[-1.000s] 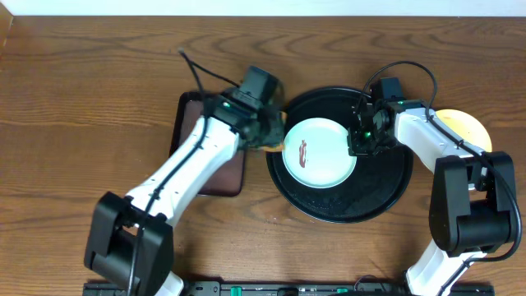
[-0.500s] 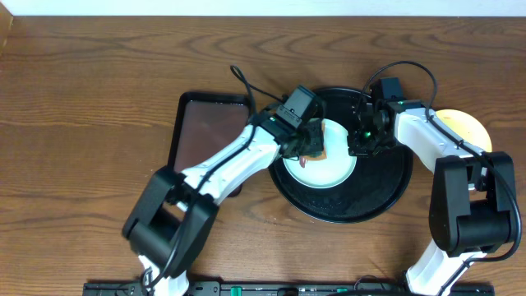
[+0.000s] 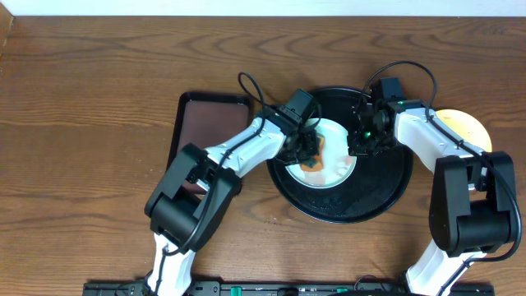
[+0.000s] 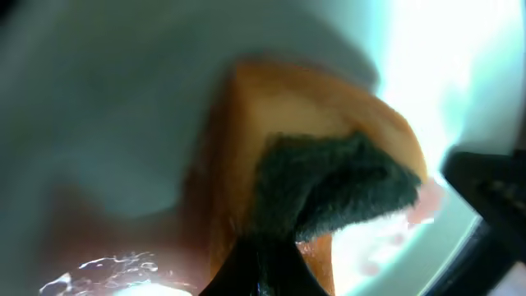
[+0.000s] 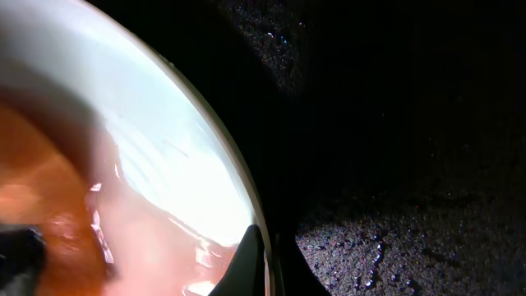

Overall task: Clean dirty plates on tray and stack at the side
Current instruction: 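Scrub the pale green plate with the sponge while the right gripper holds it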

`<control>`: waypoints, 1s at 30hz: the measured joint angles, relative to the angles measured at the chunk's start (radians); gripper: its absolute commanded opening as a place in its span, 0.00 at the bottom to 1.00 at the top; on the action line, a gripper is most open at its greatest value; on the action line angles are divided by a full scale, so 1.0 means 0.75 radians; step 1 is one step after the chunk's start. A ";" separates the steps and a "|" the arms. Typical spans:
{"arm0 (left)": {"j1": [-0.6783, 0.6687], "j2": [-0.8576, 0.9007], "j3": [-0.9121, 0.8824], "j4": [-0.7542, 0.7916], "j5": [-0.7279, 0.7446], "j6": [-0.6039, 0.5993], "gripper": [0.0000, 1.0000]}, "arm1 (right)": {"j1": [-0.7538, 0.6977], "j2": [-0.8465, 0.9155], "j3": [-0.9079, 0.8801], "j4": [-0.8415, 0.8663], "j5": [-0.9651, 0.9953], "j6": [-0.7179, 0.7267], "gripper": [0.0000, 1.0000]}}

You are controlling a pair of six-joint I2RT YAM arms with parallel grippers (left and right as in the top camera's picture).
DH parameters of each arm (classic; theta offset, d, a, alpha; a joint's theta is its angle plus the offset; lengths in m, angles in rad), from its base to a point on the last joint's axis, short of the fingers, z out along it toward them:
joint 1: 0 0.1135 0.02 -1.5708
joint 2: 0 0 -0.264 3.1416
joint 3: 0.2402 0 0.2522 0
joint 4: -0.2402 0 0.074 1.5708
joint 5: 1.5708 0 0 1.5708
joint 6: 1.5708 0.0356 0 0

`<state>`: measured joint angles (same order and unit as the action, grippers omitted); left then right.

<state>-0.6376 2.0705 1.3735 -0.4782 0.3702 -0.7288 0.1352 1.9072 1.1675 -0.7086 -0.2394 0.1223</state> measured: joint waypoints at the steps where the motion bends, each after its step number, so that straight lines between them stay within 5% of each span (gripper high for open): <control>1: 0.009 0.000 0.006 -0.021 -0.014 0.006 0.07 | 0.000 0.000 0.000 -0.001 -0.001 0.000 0.01; 9: 0.026 0.008 0.114 -0.272 -0.307 0.107 0.07 | 0.000 0.000 0.000 -0.003 -0.003 0.000 0.01; 17: -0.066 0.030 0.146 -0.257 -0.513 0.150 0.07 | 0.000 0.000 0.000 -0.008 -0.008 0.000 0.01; 30: -0.085 0.063 0.147 -0.053 -0.184 -0.001 0.07 | 0.000 0.000 0.001 -0.013 -0.008 0.001 0.01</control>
<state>-0.7013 2.1178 1.4837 -0.5182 0.2321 -0.7296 0.1352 1.9072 1.1679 -0.7181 -0.2451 0.1226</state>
